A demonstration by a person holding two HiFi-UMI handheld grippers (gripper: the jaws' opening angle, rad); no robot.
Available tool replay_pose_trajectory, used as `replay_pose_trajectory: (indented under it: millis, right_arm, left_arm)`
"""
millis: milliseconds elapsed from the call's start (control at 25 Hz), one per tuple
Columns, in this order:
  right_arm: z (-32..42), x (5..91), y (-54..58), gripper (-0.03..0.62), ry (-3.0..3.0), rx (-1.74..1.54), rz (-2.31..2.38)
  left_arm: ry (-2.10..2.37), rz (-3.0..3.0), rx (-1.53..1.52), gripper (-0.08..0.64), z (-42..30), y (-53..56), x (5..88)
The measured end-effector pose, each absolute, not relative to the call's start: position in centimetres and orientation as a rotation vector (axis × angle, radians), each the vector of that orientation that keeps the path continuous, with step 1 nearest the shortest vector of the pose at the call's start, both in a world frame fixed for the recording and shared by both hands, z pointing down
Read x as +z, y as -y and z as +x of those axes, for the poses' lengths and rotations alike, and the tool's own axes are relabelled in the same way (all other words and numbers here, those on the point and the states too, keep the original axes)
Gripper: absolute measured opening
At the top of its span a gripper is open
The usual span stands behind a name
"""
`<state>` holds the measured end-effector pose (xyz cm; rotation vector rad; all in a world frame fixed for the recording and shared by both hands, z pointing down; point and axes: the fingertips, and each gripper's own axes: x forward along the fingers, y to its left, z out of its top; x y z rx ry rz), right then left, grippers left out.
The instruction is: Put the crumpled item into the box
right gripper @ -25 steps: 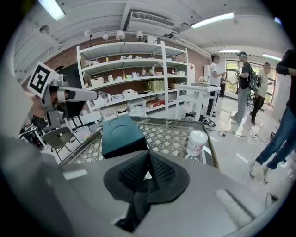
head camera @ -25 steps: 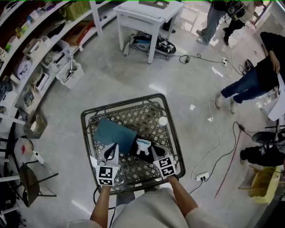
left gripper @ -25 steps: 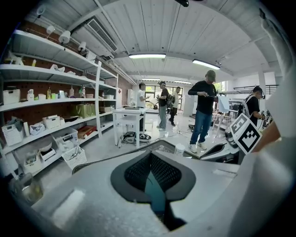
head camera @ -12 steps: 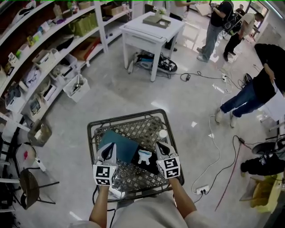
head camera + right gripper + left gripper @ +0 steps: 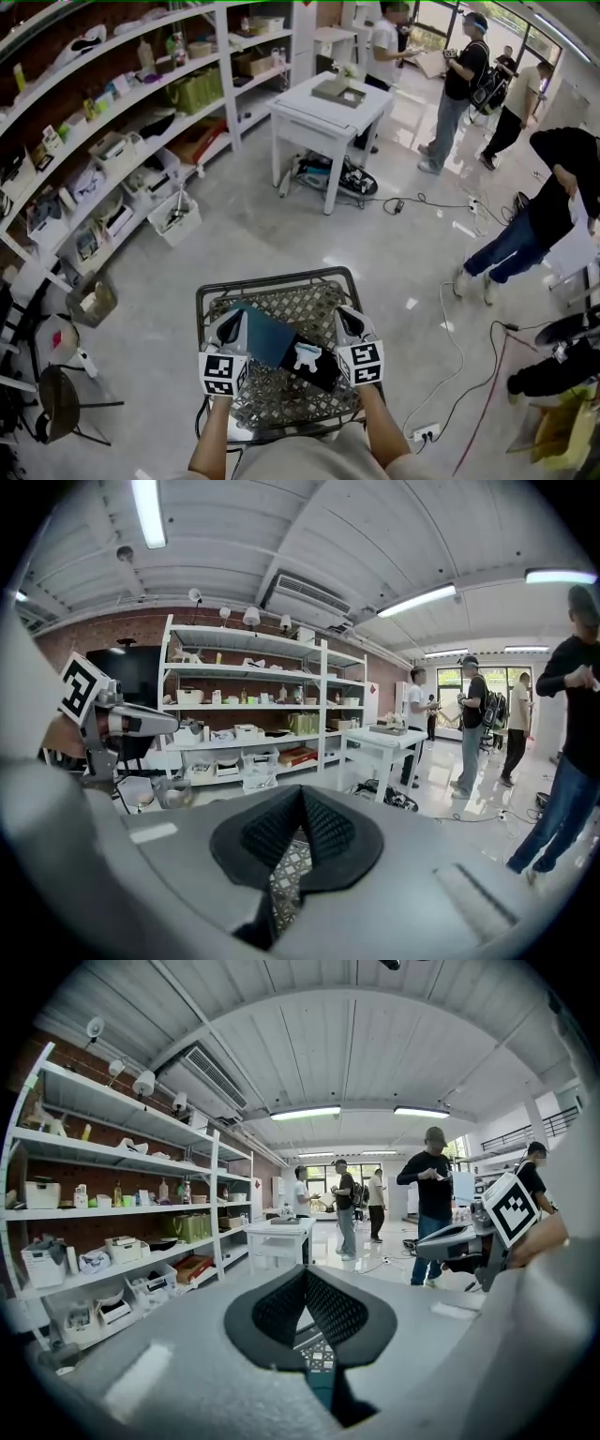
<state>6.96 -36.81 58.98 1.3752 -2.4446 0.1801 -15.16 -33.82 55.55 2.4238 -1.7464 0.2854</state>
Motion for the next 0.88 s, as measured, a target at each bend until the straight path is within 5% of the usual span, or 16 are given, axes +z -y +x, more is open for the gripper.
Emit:
replay_pose_trajectory:
  millis: [880]
  right_arm:
    - [5.8, 51.5, 36.3, -0.002, 2.519, 0.036, 1.433]
  left_arm:
    - [1.852, 2.443, 0.235, 0.005, -17.6, 32.0, 50.0]
